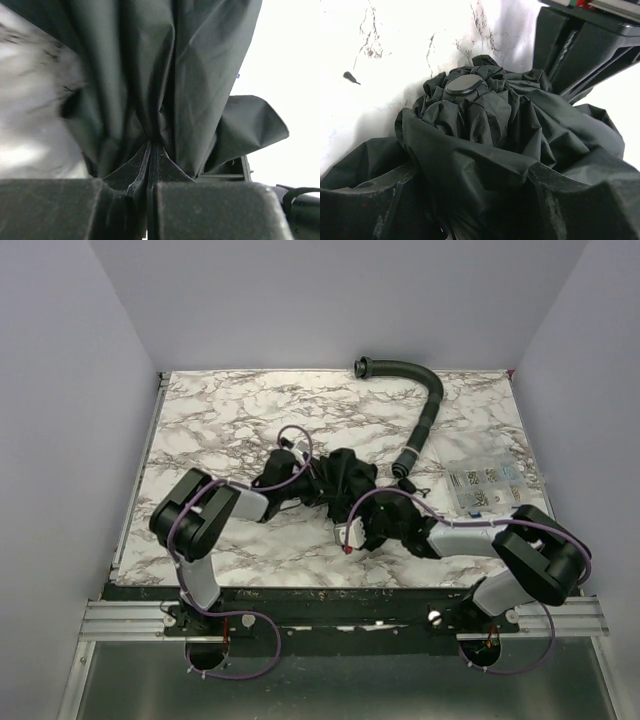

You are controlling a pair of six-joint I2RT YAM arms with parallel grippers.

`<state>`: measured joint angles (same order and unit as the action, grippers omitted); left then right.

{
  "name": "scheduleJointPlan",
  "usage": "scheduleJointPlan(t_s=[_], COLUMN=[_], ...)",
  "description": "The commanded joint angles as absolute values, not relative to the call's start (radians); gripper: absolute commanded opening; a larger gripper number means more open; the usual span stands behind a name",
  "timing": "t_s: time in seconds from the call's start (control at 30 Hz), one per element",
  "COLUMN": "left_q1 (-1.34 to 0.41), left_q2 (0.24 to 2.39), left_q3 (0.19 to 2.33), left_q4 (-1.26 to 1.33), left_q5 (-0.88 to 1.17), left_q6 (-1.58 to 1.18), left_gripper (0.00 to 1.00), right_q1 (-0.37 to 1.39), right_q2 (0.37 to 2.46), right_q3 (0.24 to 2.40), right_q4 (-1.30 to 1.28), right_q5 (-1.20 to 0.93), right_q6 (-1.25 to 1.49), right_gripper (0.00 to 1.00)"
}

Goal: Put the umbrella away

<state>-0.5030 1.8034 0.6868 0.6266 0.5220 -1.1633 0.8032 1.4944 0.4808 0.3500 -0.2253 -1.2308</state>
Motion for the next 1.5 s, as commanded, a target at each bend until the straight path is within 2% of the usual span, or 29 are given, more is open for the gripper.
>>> scheduleJointPlan(t_s=[0.0, 0.2, 0.33, 0.47, 0.6, 0.7, 0.9, 1.07, 1.2, 1.27, 1.4, 1.47], left_q1=[-0.592, -0.672, -0.686, -0.686, -0.674, -0.643, -0.522, -0.417, -0.399, -0.4, -0.397, -0.396], left_q2=[1.857, 1.925, 1.944, 1.932, 1.927, 1.887, 1.703, 1.443, 1.18, 1.037, 0.833, 0.791], left_q3=[0.695, 0.679, 0.72, 0.77, 0.812, 0.807, 0.764, 0.698, 0.611, 0.513, 0.25, 0.156], left_q4=[0.586, 0.636, 0.582, 0.495, 0.45, 0.444, 0.432, 0.353, 0.297, 0.374, 0.662, 0.799], left_q5=[0.6, 0.632, 0.67, 0.673, 0.697, 0.678, 0.606, 0.449, 0.217, 0.141, 0.09, 0.11], left_q6=[-1.129, -1.15, -1.111, -1.055, -1.024, -1.015, -0.978, -0.864, -0.685, -0.617, -0.55, -0.558], left_gripper=[0.02, 0.01, 0.01, 0.02, 0.04, 0.13, 0.33, 0.47, 0.53, 0.6, 0.9, 0.95], right_q1=[0.807, 0.807, 0.808, 0.806, 0.798, 0.78, 0.761, 0.761, 0.754, 0.745, 0.712, 0.694], right_q2=[1.545, 1.575, 1.59, 1.623, 1.687, 1.737, 1.849, 1.886, 1.929, 1.958, 2.015, 2.042], right_q3=[0.403, 0.403, 0.408, 0.461, 0.562, 0.647, 0.8, 0.86, 0.926, 0.961, 1.025, 1.061], right_q4=[0.281, 0.383, 0.362, 0.221, 0.013, -0.143, -0.422, -0.501, -0.569, -0.609, -0.687, -0.733], right_q5=[-0.232, -0.189, -0.186, -0.192, -0.228, -0.253, -0.358, -0.386, -0.409, -0.422, -0.445, -0.46], right_q6=[-1.192, -1.192, -1.201, -1.176, -1.131, -1.093, -1.086, -1.073, -1.028, -1.007, -0.98, -0.967], right_gripper=[0.6, 0.7, 0.73, 0.69, 0.59, 0.5, 0.38, 0.38, 0.39, 0.39, 0.39, 0.39])
